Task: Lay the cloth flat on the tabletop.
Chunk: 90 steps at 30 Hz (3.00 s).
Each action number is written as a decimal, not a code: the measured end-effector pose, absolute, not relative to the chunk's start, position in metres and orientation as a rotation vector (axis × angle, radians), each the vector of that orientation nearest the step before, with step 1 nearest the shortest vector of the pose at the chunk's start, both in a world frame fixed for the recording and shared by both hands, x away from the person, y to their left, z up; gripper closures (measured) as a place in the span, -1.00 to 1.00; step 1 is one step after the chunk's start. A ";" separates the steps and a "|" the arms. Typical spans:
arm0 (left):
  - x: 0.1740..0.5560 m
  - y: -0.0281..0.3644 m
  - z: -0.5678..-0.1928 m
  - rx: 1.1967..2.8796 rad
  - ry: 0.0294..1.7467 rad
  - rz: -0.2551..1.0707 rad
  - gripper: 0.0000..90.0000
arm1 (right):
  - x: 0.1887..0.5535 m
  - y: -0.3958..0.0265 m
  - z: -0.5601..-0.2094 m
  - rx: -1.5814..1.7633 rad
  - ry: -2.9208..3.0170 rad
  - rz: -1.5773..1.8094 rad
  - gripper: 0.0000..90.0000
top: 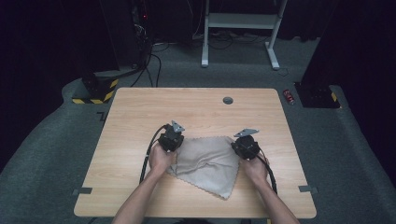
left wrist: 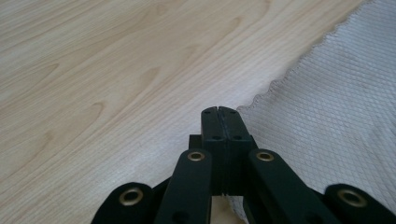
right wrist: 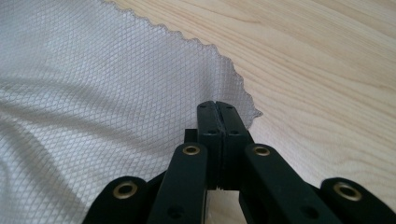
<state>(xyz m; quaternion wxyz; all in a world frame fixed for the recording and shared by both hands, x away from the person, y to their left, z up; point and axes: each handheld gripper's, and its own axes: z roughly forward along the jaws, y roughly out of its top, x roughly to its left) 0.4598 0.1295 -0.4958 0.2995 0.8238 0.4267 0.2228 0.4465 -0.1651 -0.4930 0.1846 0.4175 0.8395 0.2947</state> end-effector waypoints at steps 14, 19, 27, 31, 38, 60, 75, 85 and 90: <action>0.481 0.152 -0.512 2.065 1.289 0.701 0.95 | 0.490 -0.129 -0.498 1.179 2.329 0.783 0.88; 0.471 0.157 -0.500 2.030 1.284 0.646 0.35 | 0.487 -0.135 -0.497 1.235 2.324 0.845 0.38; 0.443 0.153 -0.496 2.125 1.217 0.562 0.28 | 0.441 -0.152 -0.495 1.148 2.410 0.911 0.49; 0.444 0.153 -0.503 2.131 1.228 0.522 0.30 | 0.427 -0.152 -0.499 1.135 2.426 0.914 0.50; 0.452 0.152 -0.511 2.159 1.234 0.515 0.44 | 0.426 -0.151 -0.506 1.122 2.455 0.846 0.80; 0.397 0.169 -0.487 2.065 1.158 0.507 0.17 | 0.391 -0.164 -0.496 1.051 2.447 0.978 0.68; 0.331 0.163 -0.504 2.165 1.081 0.540 0.32 | 0.353 -0.161 -0.507 0.973 2.486 1.016 0.53; 0.329 0.150 -0.513 2.228 1.032 0.499 0.64 | 0.349 -0.164 -0.513 0.956 2.518 0.961 0.88; 0.322 0.147 -0.512 2.246 1.003 0.452 0.89 | 0.347 -0.167 -0.513 0.934 2.525 0.949 0.99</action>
